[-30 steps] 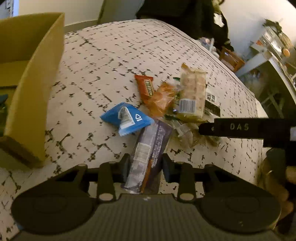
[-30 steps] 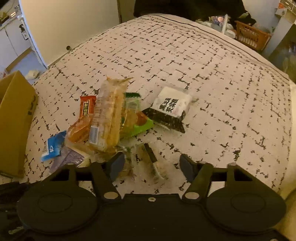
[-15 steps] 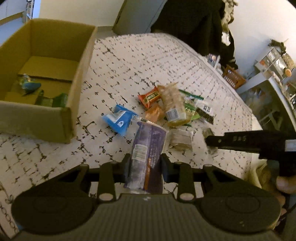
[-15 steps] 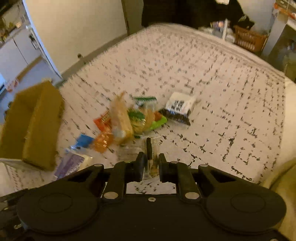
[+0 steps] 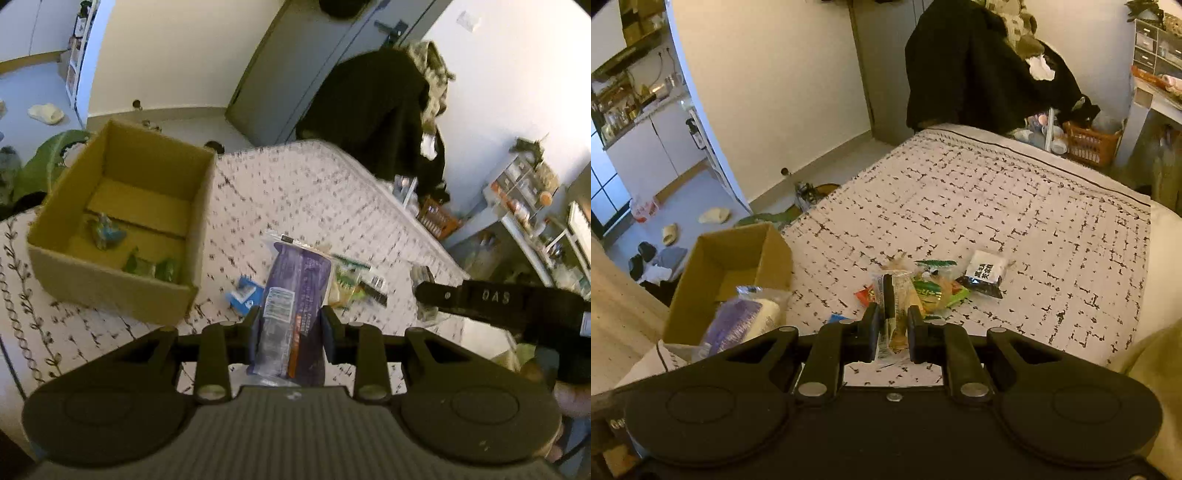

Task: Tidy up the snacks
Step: 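Carry the purple bar and clear packet to the box and release them, then move both grippers back from the box toward the remaining snacks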

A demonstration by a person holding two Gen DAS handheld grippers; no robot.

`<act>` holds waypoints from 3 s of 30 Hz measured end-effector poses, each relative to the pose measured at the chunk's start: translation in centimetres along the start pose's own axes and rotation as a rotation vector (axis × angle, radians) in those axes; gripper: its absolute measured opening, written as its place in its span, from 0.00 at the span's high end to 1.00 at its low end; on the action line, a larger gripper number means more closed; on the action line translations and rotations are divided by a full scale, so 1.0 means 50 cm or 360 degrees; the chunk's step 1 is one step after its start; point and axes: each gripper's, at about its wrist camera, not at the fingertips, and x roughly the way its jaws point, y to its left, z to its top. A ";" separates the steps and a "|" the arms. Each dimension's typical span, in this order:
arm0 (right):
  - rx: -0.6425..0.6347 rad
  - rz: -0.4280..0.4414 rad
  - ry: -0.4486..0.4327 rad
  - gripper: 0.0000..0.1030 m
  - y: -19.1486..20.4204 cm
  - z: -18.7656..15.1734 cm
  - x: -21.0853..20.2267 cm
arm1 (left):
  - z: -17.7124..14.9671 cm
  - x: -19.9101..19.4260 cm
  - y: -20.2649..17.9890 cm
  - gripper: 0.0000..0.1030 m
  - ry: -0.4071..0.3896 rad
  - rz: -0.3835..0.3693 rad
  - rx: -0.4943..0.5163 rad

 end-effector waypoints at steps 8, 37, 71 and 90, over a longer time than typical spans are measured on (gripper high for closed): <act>0.0002 0.0091 -0.0108 0.85 0.056 0.000 -0.049 | 0.019 -0.064 0.012 0.69 -0.0092 0.0007 0.0025; -0.0245 0.0309 -0.0045 0.85 0.260 0.054 0.012 | 0.110 -0.148 0.153 0.69 -0.0285 0.0218 -0.0037; -0.0307 0.0365 0.0178 0.60 0.328 0.077 0.166 | 0.192 -0.029 0.240 0.34 -0.0165 0.0338 -0.0094; -0.0224 0.0152 -0.0022 0.03 0.221 0.080 -0.020 | 0.169 -0.124 0.176 0.06 -0.0181 0.0350 -0.0021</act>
